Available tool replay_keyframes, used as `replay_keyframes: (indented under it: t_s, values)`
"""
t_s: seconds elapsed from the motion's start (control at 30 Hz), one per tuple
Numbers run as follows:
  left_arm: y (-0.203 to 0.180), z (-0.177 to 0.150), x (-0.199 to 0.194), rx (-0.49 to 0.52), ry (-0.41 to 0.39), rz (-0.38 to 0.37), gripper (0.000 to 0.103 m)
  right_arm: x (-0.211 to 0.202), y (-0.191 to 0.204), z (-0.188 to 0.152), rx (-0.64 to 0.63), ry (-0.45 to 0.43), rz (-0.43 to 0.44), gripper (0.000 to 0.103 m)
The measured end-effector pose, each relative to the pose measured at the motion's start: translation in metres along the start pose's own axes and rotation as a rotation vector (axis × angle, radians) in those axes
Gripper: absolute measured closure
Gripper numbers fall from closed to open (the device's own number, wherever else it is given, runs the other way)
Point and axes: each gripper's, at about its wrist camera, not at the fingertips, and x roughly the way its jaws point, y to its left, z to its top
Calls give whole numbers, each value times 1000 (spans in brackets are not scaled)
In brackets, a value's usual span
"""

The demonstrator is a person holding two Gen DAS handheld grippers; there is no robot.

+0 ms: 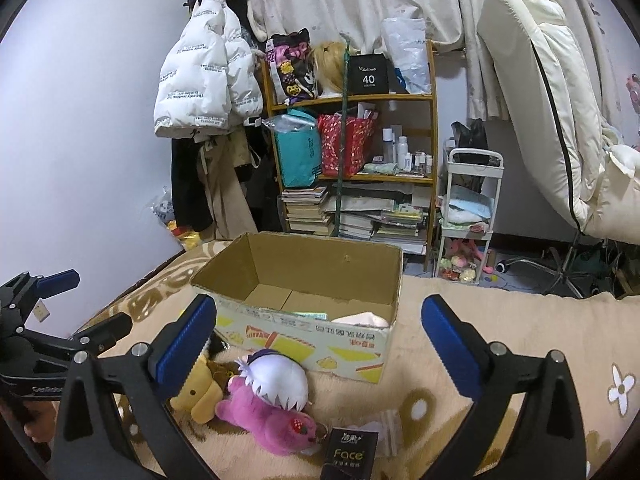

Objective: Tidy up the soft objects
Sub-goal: 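Move the left tool to the yellow dog plush while the right tool reaches the white-haired doll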

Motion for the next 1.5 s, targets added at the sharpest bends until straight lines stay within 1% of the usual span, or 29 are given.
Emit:
replay_keyframes:
  t_s: [0.23, 0.47, 0.7, 0.9, 1.07, 1.27, 1.5]
  values:
    - [5, 0, 16, -15, 57, -9, 2, 10, 2, -3, 2, 29, 5, 0]
    - [9, -1, 40, -33, 136, -24, 2, 24, 4, -8, -8, 58, 14, 0]
    - [9, 0, 56, -23, 184, -37, 2, 36, 4, -11, -14, 81, 23, 0]
    - [11, 2, 70, -11, 211, -29, 2, 47, 2, -11, -7, 105, 25, 0]
    - [12, 2, 84, 0, 254, -30, 2, 57, -1, -15, 1, 130, 27, 0]
    - [11, 0, 103, 6, 303, -60, 2, 70, -2, -19, 6, 164, 26, 0]
    - [10, -5, 131, -4, 371, -75, 2, 88, -2, -26, 8, 224, 52, 0]
